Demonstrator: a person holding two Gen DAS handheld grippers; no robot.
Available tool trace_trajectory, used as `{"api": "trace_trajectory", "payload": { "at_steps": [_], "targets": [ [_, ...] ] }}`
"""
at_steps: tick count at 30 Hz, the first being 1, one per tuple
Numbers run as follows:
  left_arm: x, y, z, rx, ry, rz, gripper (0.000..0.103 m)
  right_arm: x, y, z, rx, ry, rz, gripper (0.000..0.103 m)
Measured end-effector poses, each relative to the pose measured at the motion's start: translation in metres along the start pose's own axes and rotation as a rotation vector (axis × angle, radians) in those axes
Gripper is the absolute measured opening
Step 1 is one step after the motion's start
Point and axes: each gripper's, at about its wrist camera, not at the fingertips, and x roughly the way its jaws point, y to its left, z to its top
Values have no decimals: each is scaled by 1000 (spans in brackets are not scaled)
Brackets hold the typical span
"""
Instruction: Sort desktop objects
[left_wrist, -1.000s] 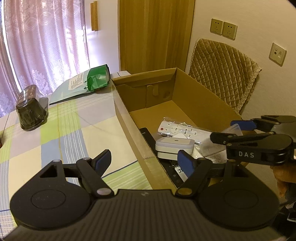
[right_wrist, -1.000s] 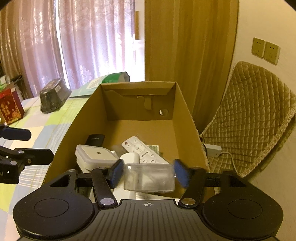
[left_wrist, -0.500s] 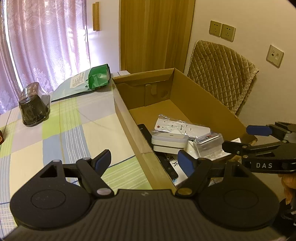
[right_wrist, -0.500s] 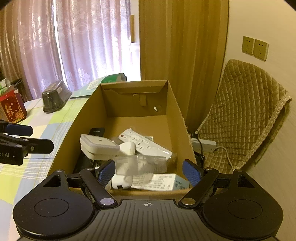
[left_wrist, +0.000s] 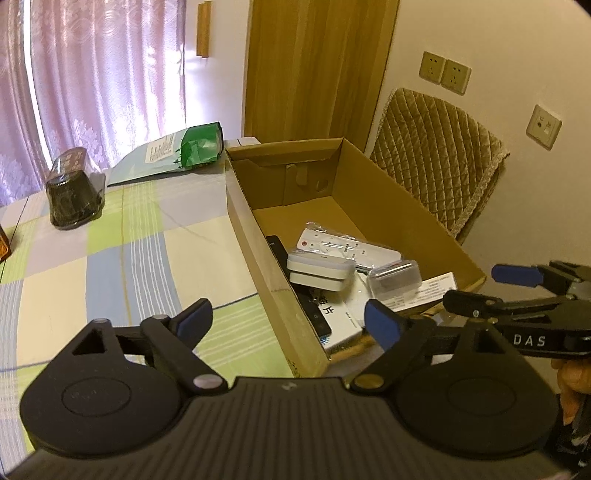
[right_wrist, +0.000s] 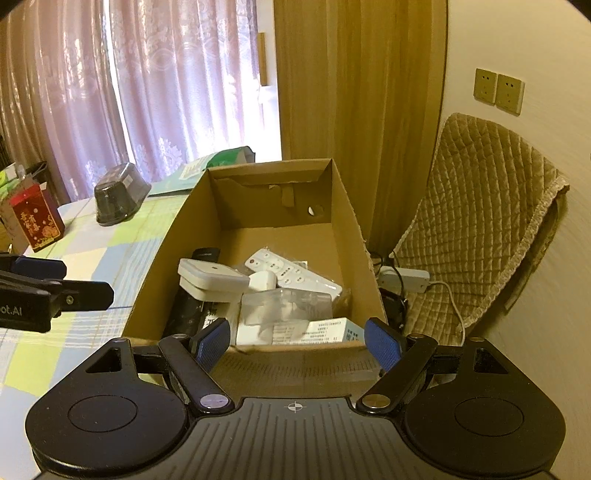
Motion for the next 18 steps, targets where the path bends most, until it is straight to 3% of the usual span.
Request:
{"api": "trace_trajectory", "payload": {
  "at_steps": [4, 6, 18],
  "targets": [
    [-11, -3, -2, -19, -15, 10, 100, -12, -2, -3, 3, 8, -2, 85],
    [-15, -6, -4, -21, -22, 21, 102, -19, -3, -5, 10, 6, -13, 97],
    [-43, -22, -25, -44, -7, 57, 102, -56, -8, -17, 43, 23, -21, 98]
  ]
}}
